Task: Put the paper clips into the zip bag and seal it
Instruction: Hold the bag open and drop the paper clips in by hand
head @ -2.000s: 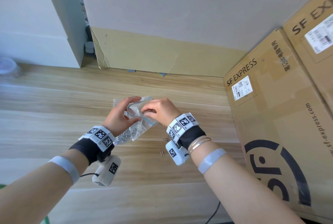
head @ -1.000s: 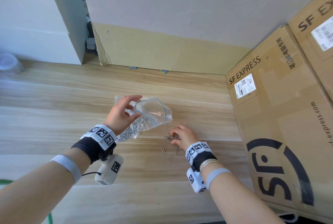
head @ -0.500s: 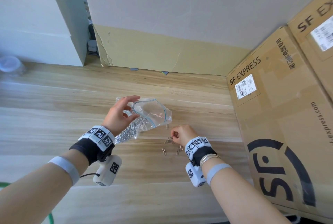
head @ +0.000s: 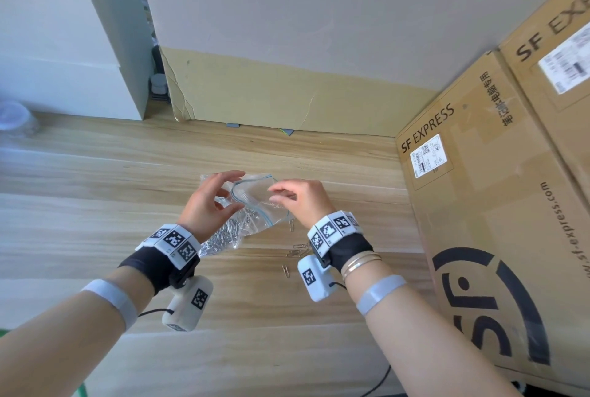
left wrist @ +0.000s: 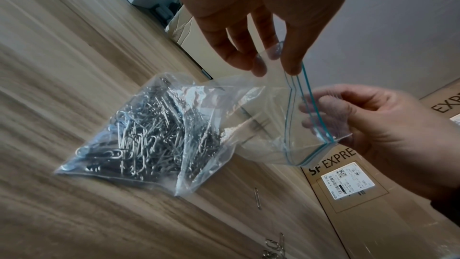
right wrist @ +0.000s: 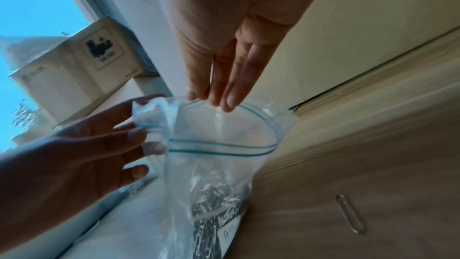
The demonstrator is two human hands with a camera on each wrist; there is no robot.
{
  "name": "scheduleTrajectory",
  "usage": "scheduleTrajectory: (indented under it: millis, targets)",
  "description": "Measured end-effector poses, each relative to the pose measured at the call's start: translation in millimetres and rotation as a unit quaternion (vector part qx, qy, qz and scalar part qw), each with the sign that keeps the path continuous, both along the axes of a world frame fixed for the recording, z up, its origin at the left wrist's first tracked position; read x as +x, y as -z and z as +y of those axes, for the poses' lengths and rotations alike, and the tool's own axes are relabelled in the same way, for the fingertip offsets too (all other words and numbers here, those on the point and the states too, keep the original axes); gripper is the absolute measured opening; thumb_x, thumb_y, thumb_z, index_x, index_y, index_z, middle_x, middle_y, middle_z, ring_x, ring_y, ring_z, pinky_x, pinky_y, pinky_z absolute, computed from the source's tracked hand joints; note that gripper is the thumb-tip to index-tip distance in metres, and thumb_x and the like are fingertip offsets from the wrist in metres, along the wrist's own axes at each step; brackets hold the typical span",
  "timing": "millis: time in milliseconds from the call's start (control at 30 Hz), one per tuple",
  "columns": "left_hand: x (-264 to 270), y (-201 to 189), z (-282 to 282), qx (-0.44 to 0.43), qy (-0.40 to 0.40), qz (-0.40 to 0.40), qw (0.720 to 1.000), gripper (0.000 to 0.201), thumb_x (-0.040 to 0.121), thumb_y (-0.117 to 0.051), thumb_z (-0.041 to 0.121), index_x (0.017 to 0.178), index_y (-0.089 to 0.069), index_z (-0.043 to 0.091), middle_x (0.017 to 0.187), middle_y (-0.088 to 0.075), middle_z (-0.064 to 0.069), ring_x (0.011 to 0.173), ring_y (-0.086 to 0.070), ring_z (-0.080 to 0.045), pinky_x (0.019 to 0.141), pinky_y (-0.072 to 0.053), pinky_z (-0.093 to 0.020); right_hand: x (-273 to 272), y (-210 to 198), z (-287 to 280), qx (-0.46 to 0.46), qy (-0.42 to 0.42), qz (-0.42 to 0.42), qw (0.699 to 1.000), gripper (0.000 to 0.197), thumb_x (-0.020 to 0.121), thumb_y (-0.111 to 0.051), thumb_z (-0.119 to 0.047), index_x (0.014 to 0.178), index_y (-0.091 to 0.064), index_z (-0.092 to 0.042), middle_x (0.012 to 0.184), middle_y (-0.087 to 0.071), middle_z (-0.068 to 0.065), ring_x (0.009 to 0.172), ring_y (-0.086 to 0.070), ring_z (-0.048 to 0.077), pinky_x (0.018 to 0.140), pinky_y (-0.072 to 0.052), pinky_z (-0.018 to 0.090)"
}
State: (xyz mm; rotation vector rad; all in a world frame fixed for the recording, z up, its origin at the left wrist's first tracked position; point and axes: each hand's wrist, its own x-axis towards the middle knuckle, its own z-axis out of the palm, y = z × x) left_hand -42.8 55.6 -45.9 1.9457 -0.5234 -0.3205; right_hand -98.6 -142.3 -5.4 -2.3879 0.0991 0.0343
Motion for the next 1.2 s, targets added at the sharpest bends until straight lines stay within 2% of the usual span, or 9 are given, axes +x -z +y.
scheduleTrajectory:
  millis: [133, 200, 333, 433, 633, 767, 967, 1100, 1200]
  targets:
    - [-1, 0, 3, 0.008, -0.008, 0.001, 1.000, 0.059, 0.076, -0.069, 0.006, 0.113, -0.043, 0.043, 0.114, -0.054, 0.008, 0.085, -0.051, 0.000, 0.067, -0.046, -0.014, -15, 12, -31, -0.004, 0.099, -0.007, 0.995, 0.013, 0.085, -0.060, -0.012, 0.096, -0.066, -0.011, 0.086, -0.071, 0.006, 0.068, -0.065, 0.013, 0.071, -0.057, 0.029]
    - [-2, 0, 4, 0.005, -0.010, 0.002, 1.000, 0.059, 0.076, -0.069, 0.006, 0.112, -0.043, 0.044, 0.116, -0.054, 0.005, 0.086, -0.051, -0.001, 0.069, -0.045, -0.016, -24, 28, -44, -0.055, 0.096, 0.055, 0.992, 0.019, 0.087, -0.055, -0.011, 0.105, -0.064, -0.014, 0.094, -0.069, 0.006, 0.071, -0.062, 0.015, 0.075, -0.055, 0.029]
    - [-4, 0, 4, 0.005, -0.008, 0.005, 1.000, 0.061, 0.077, -0.069, 0.007, 0.109, -0.040, 0.050, 0.116, -0.053, 0.006, 0.087, -0.051, -0.001, 0.070, -0.046, -0.017, -37, 67, -45, -0.146, -0.041, 0.196, 0.969, 0.036, 0.091, -0.048, -0.008, 0.126, -0.051, -0.016, 0.127, -0.056, 0.009, 0.113, -0.053, 0.025, 0.101, -0.040, 0.035]
    - [-4, 0, 4, 0.012, -0.011, 0.006, 1.000, 0.058, 0.077, -0.069, 0.007, 0.111, -0.042, 0.047, 0.116, -0.052, 0.007, 0.087, -0.051, -0.001, 0.072, -0.050, -0.018, -44, 80, -40, -0.153, -0.091, 0.183, 0.967, 0.038, 0.091, -0.046, -0.006, 0.128, -0.050, -0.015, 0.136, -0.049, 0.005, 0.126, -0.040, 0.024, 0.110, -0.028, 0.035]
    - [-4, -1, 3, 0.005, -0.010, 0.006, 1.000, 0.060, 0.077, -0.068, 0.006, 0.107, -0.041, 0.050, 0.114, -0.052, 0.006, 0.086, -0.051, 0.000, 0.069, -0.045, -0.015, -68, 85, -49, -0.149, -0.179, 0.186, 0.954, 0.040, 0.079, -0.067, -0.020, 0.118, -0.060, -0.016, 0.127, -0.056, 0.002, 0.119, -0.041, 0.024, 0.103, -0.032, 0.032]
    - [-5, 1, 1, 0.004, -0.002, 0.007, 1.000, 0.057, 0.077, -0.068, 0.007, 0.106, -0.043, 0.049, 0.109, -0.051, 0.013, 0.086, -0.051, -0.001, 0.067, -0.046, -0.008, -71, 84, -43, -0.184, -0.170, 0.200, 0.947, 0.033, 0.078, -0.067, -0.030, 0.107, -0.063, -0.015, 0.122, -0.056, 0.002, 0.116, -0.042, 0.020, 0.098, -0.034, 0.030]
    - [-4, 2, 1, 0.007, -0.001, 0.007, 1.000, 0.057, 0.077, -0.068, 0.007, 0.106, -0.043, 0.050, 0.108, -0.049, 0.020, 0.086, -0.051, 0.000, 0.068, -0.045, -0.006, -71, 87, -26, -0.144, -0.121, 0.175, 0.967, 0.011, 0.083, -0.061, -0.015, 0.091, -0.065, -0.008, 0.103, -0.064, 0.007, 0.096, -0.057, 0.024, 0.087, -0.044, 0.033]
    - [-3, 2, 2, 0.003, -0.001, 0.007, 1.000, 0.057, 0.077, -0.068, 0.008, 0.106, -0.043, 0.050, 0.108, -0.044, 0.026, 0.086, -0.051, -0.001, 0.067, -0.045, -0.006, -67, 82, -24, -0.147, -0.110, 0.188, 0.965, 0.011, 0.085, -0.056, -0.010, 0.093, -0.063, -0.008, 0.101, -0.064, 0.009, 0.093, -0.057, 0.023, 0.080, -0.040, 0.026]
    - [-3, 2, 2, -0.001, 0.000, 0.009, 1.000, 0.057, 0.077, -0.068, 0.007, 0.106, -0.044, 0.049, 0.108, -0.045, 0.026, 0.085, -0.051, -0.001, 0.067, -0.045, -0.007, -62, 81, -21, -0.118, -0.081, 0.188, 0.972, 0.017, 0.080, -0.055, -0.002, 0.093, -0.065, -0.007, 0.094, -0.069, 0.009, 0.086, -0.062, 0.024, 0.078, -0.044, 0.026]
